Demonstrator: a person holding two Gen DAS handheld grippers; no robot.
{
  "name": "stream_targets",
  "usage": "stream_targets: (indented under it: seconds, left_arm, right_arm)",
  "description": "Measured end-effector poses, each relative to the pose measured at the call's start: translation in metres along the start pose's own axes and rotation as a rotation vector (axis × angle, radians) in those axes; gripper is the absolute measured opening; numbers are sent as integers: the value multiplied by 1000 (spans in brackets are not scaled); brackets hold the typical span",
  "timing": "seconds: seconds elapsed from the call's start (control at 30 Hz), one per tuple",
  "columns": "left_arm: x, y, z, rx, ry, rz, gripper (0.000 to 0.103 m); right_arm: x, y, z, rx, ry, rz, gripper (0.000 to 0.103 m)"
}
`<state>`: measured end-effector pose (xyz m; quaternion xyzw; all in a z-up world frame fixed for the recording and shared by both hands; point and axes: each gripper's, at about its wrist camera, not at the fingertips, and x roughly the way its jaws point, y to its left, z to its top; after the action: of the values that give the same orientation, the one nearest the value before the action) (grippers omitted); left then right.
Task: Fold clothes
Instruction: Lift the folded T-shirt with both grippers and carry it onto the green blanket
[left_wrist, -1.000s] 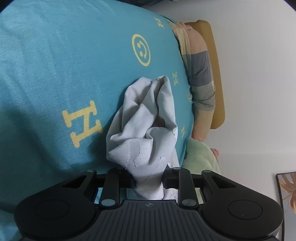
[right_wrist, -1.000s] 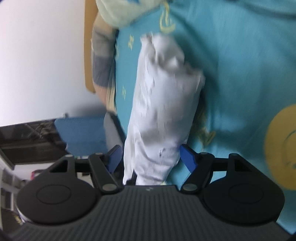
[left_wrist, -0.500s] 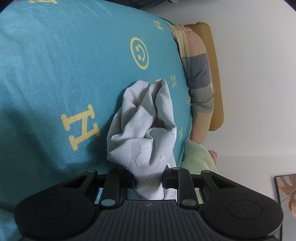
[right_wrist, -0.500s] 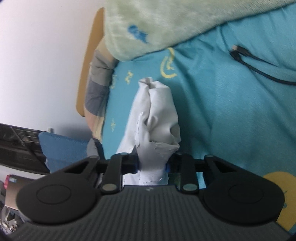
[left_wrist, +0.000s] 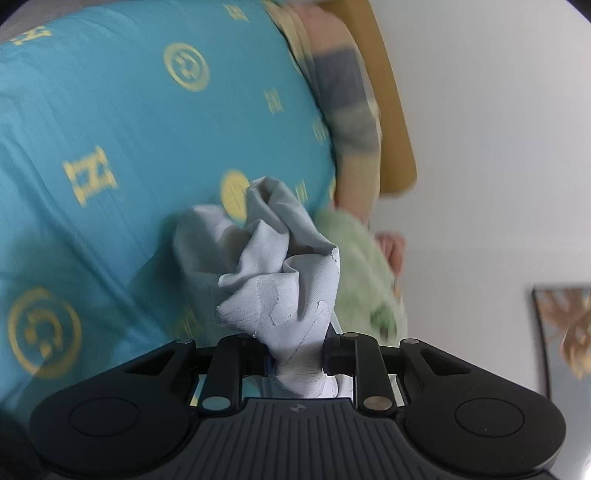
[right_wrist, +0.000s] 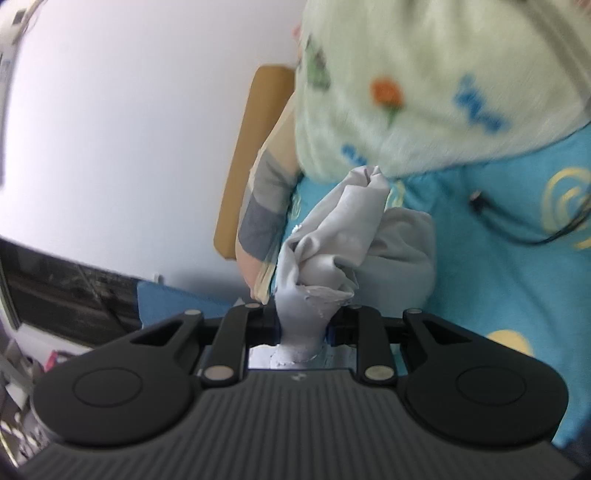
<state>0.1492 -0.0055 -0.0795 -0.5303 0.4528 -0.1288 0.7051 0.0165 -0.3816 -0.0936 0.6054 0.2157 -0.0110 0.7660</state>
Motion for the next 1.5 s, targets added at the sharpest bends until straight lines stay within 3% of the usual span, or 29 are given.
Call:
stream_targets:
  seconds: [0.1, 0.3, 0.6, 0.77, 0.87, 0.93, 1.07, 1.23, 1.37, 1.47, 1.5]
  left_arm:
    - [7, -33, -46, 58, 53, 3, 24]
    - [85, -125, -111, 181, 159, -36, 24]
    - [245, -303, -172, 359, 273, -207, 24]
    - [349, -351, -194, 480, 279, -266, 24]
    - [375, -329, -208, 575, 297, -247, 24]
    - [382, -305, -212, 637, 325, -222, 24]
    - [375, -260, -216, 729, 354, -187, 23]
    - [347, -227, -227, 835, 350, -159, 23]
    - [334, -206, -243, 941, 344, -94, 25]
    - [330, -194, -253, 1031, 359, -26, 34]
    - [322, -197, -255, 1055, 348, -20, 43]
  right_arm:
    - [-37, -2, 33, 32, -21, -20, 25]
    - [-94, 0, 127, 20, -136, -30, 25]
    - [-138, 51, 302, -133, -386, -1, 25]
    - [-142, 49, 351, -198, -552, 7, 25]
    - [-139, 23, 352, -251, -617, -62, 25]
    - [-134, 1, 346, -264, -605, -115, 25]
    - [-137, -35, 326, -247, -492, -221, 25]
    - [-147, -56, 284, -257, -448, -235, 25]
    - [-144, -70, 255, -259, -405, -306, 25]
    - [-138, -77, 246, -289, -355, -382, 28]
    - [-138, -73, 244, -313, -339, -410, 30]
